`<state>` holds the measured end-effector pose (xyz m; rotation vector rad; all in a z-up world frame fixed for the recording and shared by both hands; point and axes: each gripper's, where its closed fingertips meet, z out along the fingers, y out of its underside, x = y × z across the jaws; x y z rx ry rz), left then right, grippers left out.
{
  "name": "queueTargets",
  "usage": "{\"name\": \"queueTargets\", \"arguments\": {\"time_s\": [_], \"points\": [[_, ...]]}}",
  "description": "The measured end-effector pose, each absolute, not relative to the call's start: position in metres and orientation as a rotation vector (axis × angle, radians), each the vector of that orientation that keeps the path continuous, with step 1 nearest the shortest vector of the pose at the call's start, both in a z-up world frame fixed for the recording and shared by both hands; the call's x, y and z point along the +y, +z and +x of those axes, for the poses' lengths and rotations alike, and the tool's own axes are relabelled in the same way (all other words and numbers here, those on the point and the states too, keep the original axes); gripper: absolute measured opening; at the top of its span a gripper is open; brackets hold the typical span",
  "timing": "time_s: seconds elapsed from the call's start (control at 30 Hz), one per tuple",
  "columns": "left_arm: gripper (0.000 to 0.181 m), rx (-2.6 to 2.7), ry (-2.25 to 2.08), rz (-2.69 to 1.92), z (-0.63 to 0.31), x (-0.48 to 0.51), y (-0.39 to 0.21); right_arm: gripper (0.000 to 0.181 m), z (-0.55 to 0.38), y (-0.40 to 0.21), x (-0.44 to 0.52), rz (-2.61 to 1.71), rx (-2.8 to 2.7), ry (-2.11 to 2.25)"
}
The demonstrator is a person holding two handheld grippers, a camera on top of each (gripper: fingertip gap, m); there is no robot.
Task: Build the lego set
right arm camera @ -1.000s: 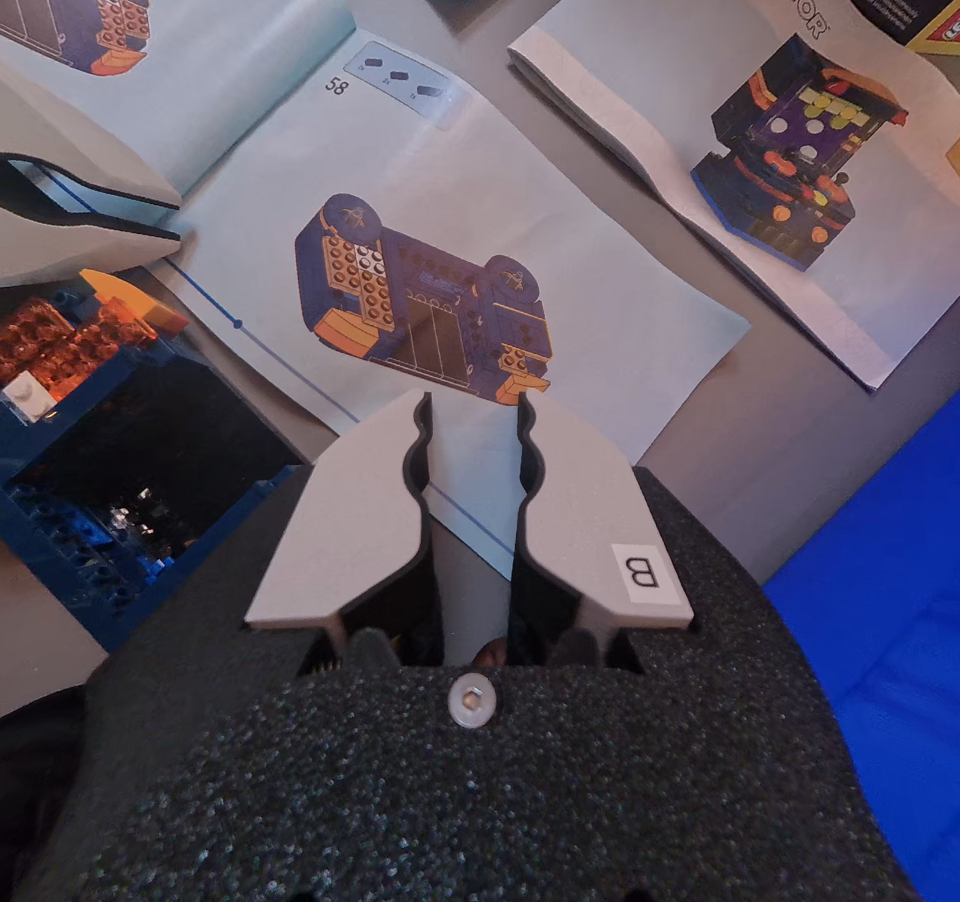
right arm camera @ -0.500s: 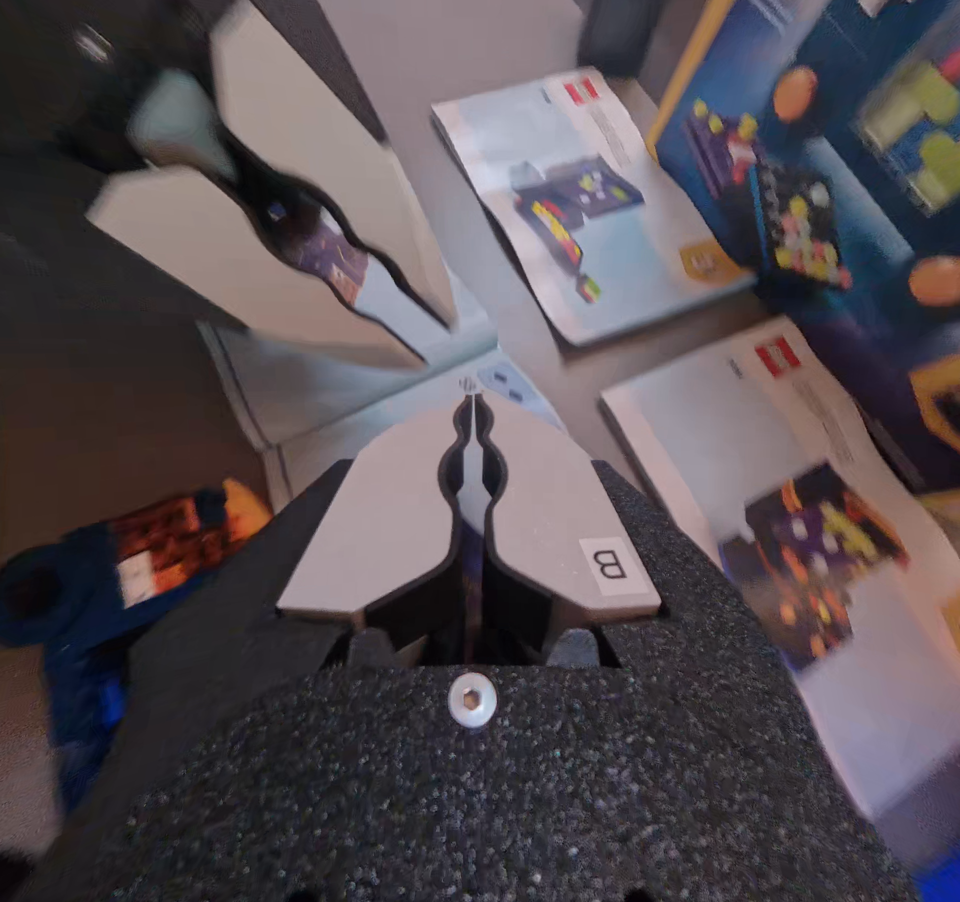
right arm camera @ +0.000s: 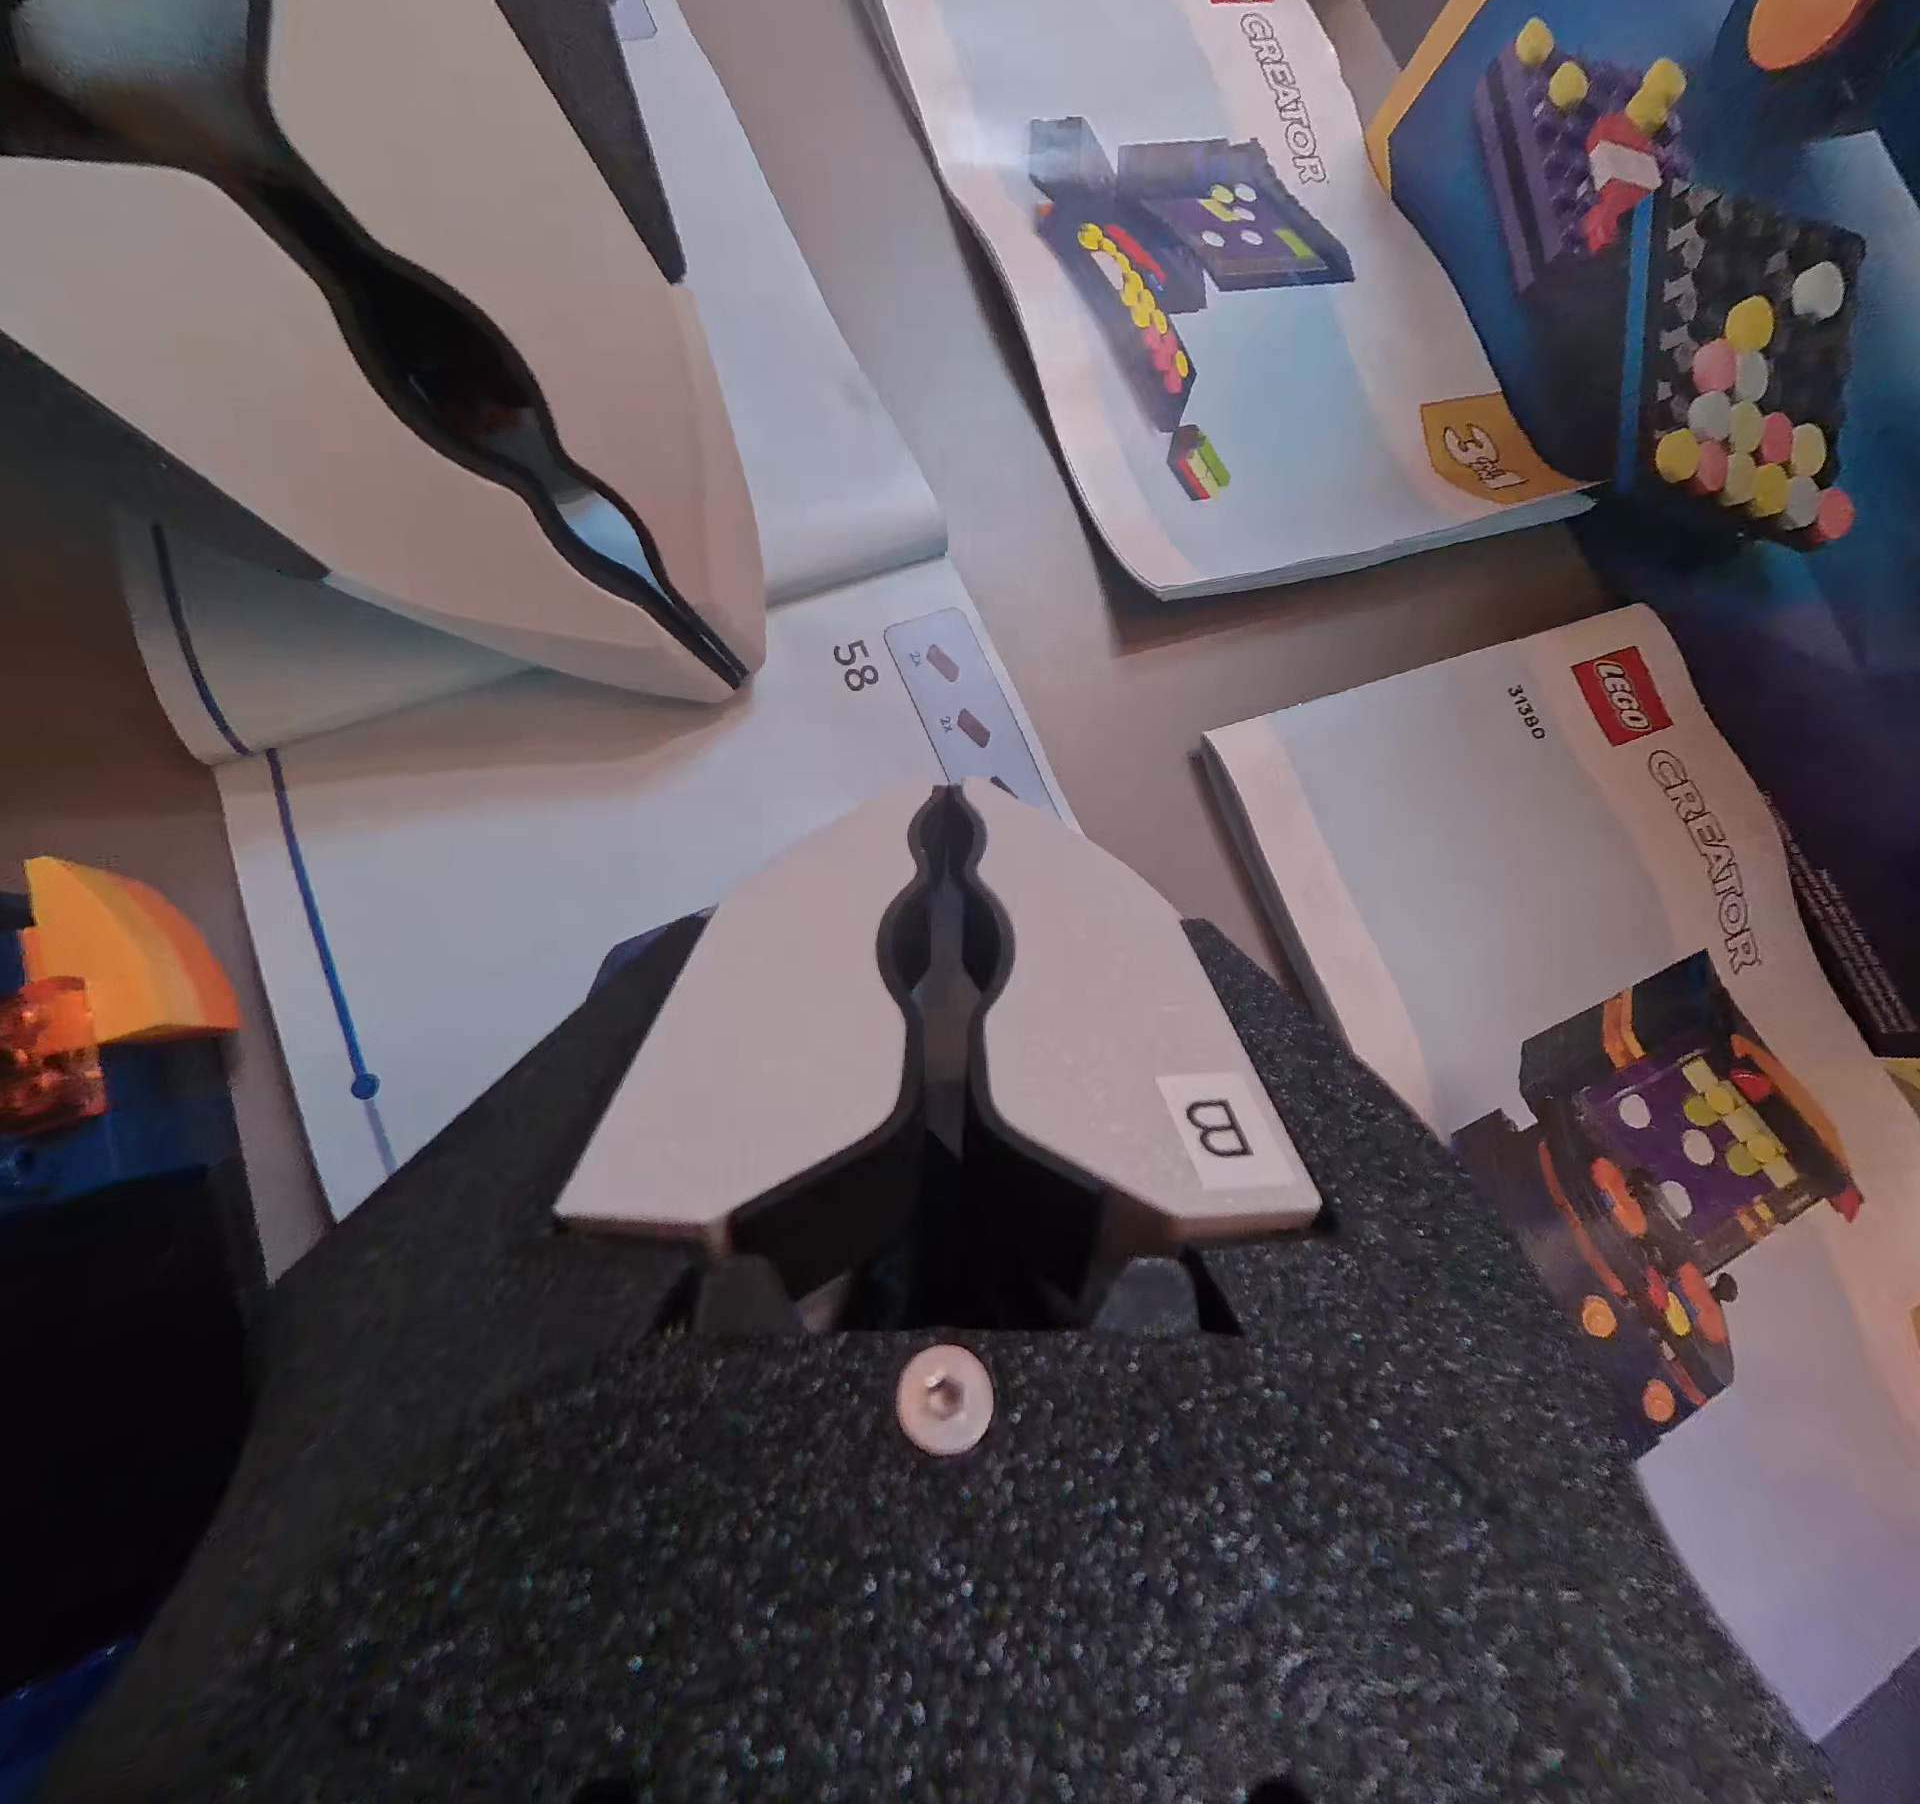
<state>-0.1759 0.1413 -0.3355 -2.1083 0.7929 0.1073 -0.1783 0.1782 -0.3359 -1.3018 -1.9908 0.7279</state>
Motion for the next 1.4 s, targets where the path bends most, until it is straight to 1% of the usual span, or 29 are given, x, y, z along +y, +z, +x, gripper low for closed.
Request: {"name": "queueTargets", "arguments": {"time_s": [0.17, 0.3, 0.5, 0.77, 1.0, 1.03, 1.13, 1.4], "points": [[0.000, 0.798, 0.114, -2.105, -0.176, 0.141, -0.336, 0.000, -0.176, -0.336, 0.180, -1.376, -1.989, 0.802], [0.000, 0.798, 0.110, -2.106, -0.175, 0.141, -0.336, 0.000, -0.181, -0.323, 0.214, -1.571, -1.712, 0.828], [0.000, 0.793, 0.095, -2.112, -0.175, 0.141, -0.336, 0.000, -0.174, -0.297, 0.248, -1.775, -1.306, 1.217], [0.000, 0.790, 0.089, -2.114, -0.175, 0.141, -0.336, 0.000, -0.174, -0.297, 0.244, -1.734, -1.349, 1.166], [0.000, 0.790, 0.089, -2.114, -0.175, 0.141, -0.336, 0.000, -0.173, -0.296, 0.247, -1.751, -1.314, 1.203], [0.000, 0.790, 0.089, -2.114, -0.175, 0.141, -0.336, 0.004, -0.173, -0.295, 0.246, -1.749, -1.316, 1.203], [0.000, 0.790, 0.089, -2.114, -0.175, 0.141, -0.336, 0.009, -0.173, -0.296, 0.246, -1.747, -1.322, 1.194], [0.000, 0.789, 0.087, -2.115, -0.175, 0.141, -0.336, 0.010, -0.173, -0.295, 0.246, -1.747, -1.314, 1.199]]}}
